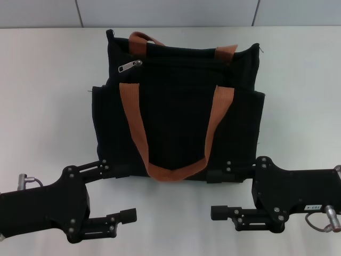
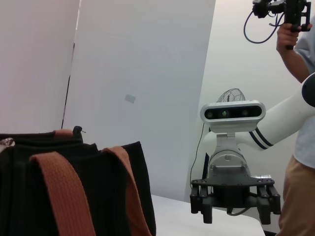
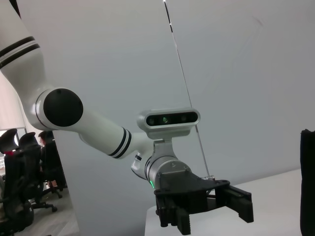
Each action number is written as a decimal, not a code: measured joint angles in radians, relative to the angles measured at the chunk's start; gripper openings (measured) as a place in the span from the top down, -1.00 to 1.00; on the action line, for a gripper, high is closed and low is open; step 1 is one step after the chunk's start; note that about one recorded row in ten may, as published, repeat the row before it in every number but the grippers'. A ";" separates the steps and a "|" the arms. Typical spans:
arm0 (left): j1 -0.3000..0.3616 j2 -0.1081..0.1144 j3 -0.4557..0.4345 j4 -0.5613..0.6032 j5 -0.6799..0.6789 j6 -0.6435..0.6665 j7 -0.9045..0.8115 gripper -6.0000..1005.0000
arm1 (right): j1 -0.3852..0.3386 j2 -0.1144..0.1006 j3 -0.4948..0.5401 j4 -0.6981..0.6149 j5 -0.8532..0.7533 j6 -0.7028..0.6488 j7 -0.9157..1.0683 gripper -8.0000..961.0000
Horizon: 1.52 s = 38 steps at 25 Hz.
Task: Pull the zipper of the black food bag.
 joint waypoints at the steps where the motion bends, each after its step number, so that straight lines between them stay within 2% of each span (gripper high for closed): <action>1: -0.001 0.000 0.000 0.000 0.000 -0.001 0.000 -0.57 | -0.001 0.000 0.000 0.001 0.000 0.000 -0.001 -0.27; 9: -0.010 0.000 -0.011 0.000 0.000 -0.005 0.008 -0.57 | -0.001 0.000 0.005 0.015 0.002 0.001 -0.004 -0.27; 11: -0.008 0.000 -0.053 0.000 -0.004 -0.016 0.011 -0.56 | -0.002 -0.001 0.010 0.022 0.003 0.001 -0.005 -0.27; 13: -0.003 -0.006 -0.147 -0.004 -0.006 -0.032 0.018 -0.56 | -0.002 -0.001 0.011 0.026 0.003 0.001 -0.005 -0.27; 16: 0.006 -0.019 -0.363 -0.041 -0.007 -0.068 0.035 -0.56 | -0.003 -0.001 0.011 0.034 0.004 0.001 -0.006 -0.27; 18: 0.010 -0.021 -0.455 -0.077 -0.010 -0.088 0.064 -0.56 | -0.003 -0.001 0.011 0.046 0.006 0.001 -0.016 -0.27; 21: 0.013 -0.023 -0.656 -0.172 -0.022 -0.136 0.174 -0.56 | -0.004 0.000 0.013 0.075 0.007 0.001 -0.059 -0.27; 22: -0.003 -0.024 -0.755 -0.210 -0.026 -0.178 0.227 -0.56 | -0.004 0.000 0.016 0.081 0.007 0.001 -0.072 -0.27; 24: -0.025 -0.022 -0.781 -0.213 -0.017 -0.215 0.228 -0.56 | -0.002 0.000 0.019 0.086 0.007 0.001 -0.083 -0.27; 26: -0.057 -0.017 -0.775 -0.200 0.000 -0.261 0.202 -0.56 | -0.001 0.001 0.020 0.088 0.007 0.002 -0.084 -0.27; 27: -0.106 -0.017 -0.692 -0.175 0.020 -0.343 0.167 -0.56 | -0.001 0.001 0.021 0.088 0.007 0.003 -0.084 -0.27; 28: -0.106 -0.017 -0.692 -0.175 0.020 -0.343 0.167 -0.56 | -0.001 0.001 0.021 0.088 0.007 0.005 -0.084 -0.27; 31: -0.164 -0.026 -0.576 -0.172 0.027 -0.455 0.167 -0.56 | 0.002 0.001 0.021 0.090 0.007 0.020 -0.085 -0.27; 34: -0.187 -0.029 -0.484 -0.174 0.026 -0.474 0.167 -0.56 | 0.002 0.001 0.020 0.091 0.007 0.025 -0.085 -0.27; 38: -0.189 -0.029 -0.461 -0.175 0.020 -0.470 0.167 -0.55 | -0.002 0.001 0.022 0.092 0.007 0.027 -0.089 -0.27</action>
